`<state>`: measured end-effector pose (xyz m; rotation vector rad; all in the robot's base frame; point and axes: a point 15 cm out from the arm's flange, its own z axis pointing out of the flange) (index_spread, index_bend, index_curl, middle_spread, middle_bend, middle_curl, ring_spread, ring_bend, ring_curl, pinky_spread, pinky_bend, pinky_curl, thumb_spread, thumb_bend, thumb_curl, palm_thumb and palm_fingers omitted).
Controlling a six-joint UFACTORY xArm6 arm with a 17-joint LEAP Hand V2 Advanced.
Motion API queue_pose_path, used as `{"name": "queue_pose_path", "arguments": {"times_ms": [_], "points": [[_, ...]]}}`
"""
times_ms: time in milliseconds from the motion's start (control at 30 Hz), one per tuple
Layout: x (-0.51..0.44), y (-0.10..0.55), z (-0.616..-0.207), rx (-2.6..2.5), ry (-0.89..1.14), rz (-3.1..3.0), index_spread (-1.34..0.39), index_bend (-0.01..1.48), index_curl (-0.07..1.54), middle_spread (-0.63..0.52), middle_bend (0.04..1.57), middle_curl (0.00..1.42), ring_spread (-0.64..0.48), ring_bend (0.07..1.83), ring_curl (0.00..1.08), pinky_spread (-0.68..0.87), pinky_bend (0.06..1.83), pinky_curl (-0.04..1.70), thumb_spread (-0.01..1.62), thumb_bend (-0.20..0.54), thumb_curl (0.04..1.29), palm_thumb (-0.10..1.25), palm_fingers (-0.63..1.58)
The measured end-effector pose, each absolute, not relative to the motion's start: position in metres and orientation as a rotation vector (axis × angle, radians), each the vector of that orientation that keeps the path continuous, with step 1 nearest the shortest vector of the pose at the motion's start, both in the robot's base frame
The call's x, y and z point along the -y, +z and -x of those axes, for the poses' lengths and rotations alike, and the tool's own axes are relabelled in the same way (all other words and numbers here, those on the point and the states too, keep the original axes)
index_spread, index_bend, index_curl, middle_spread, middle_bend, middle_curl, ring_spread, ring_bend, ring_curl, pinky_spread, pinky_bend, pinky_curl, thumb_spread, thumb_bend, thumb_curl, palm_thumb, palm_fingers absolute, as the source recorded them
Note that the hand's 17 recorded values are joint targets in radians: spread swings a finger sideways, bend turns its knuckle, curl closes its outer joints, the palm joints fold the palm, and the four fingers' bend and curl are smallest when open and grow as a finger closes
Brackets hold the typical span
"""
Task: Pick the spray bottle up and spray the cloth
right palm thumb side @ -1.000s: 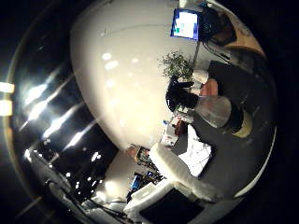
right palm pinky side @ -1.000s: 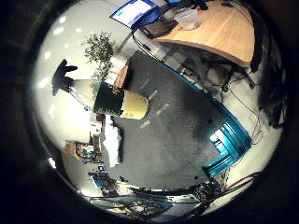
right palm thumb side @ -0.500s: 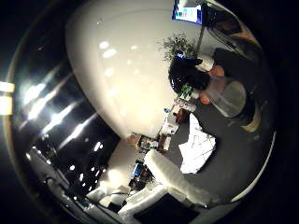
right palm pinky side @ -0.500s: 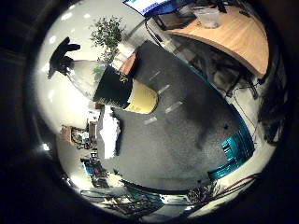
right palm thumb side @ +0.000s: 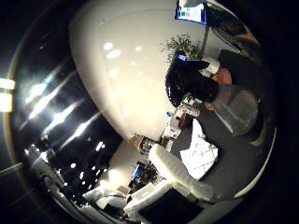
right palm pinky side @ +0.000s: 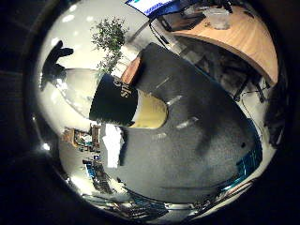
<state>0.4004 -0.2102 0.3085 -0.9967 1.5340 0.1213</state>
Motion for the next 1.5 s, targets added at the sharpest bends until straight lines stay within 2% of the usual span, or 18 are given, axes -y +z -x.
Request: {"name": "queue_pose_path", "arguments": {"times_ms": [1033, 1500], "points": [[0.202, 0.285, -0.430, -1.494, 0.185, 1.044, -0.19, 0.15, 0.27, 0.17, 0.20, 0.33, 0.16, 0.40, 0.26, 0.35, 0.46, 0.30, 1.12, -0.024, 0.29, 0.53, 0.06], [0.172, 0.284, -0.461, -1.452, 0.219, 1.024, -0.19, 0.15, 0.27, 0.17, 0.20, 0.33, 0.16, 0.41, 0.26, 0.36, 0.44, 0.30, 1.11, -0.021, 0.28, 0.51, 0.08]]}}
